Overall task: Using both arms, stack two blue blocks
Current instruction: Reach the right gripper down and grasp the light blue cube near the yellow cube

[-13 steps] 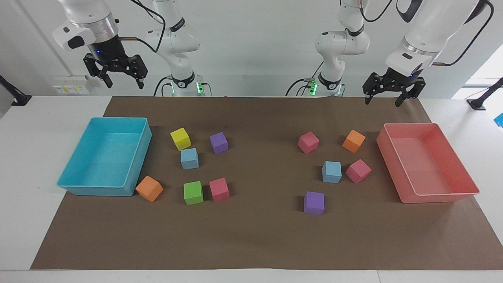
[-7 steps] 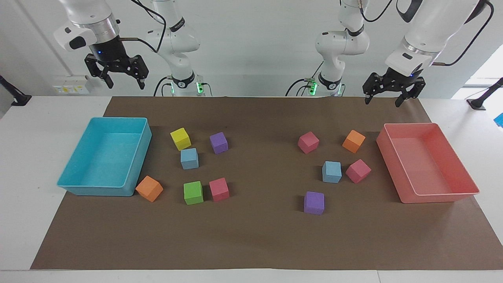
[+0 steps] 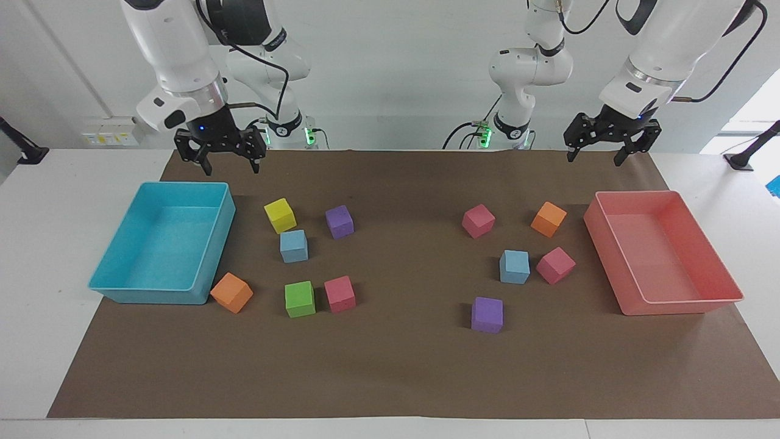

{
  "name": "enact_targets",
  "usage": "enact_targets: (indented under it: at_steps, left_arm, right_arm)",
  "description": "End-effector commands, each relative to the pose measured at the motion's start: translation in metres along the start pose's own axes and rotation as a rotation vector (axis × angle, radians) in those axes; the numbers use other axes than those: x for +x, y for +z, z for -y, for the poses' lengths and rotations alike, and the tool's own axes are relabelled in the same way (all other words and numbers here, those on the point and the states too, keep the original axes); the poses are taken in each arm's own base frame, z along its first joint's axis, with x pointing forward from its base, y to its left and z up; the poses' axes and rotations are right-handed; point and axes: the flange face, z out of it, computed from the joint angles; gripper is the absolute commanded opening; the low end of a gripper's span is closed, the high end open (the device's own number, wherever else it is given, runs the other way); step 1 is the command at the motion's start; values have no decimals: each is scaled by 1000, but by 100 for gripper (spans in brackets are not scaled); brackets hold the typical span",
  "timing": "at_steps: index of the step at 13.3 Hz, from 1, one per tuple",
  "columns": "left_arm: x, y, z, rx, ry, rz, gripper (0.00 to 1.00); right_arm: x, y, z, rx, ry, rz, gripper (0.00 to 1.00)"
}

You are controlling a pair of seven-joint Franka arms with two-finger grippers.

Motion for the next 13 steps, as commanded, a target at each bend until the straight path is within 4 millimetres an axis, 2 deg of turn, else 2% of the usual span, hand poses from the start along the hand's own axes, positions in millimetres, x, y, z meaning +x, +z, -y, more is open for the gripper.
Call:
enact_targets:
  at_steps: [1, 6, 10, 13]
  left_arm:
    - [-5, -1, 3, -7, -1, -15, 100]
    - [-3, -1, 2, -8, 8, -24, 100]
    - [-3, 0, 2, -7, 8, -29, 100]
    - [-3, 1, 1, -7, 10, -27, 100]
  right_arm:
    - [0, 48, 13, 27, -90, -4, 100]
    - [-6, 145, 31, 25, -229, -7, 100]
    - [-9, 197, 33, 58, -304, -10, 100]
    - [-12, 221, 32, 63, -353, 3, 100]
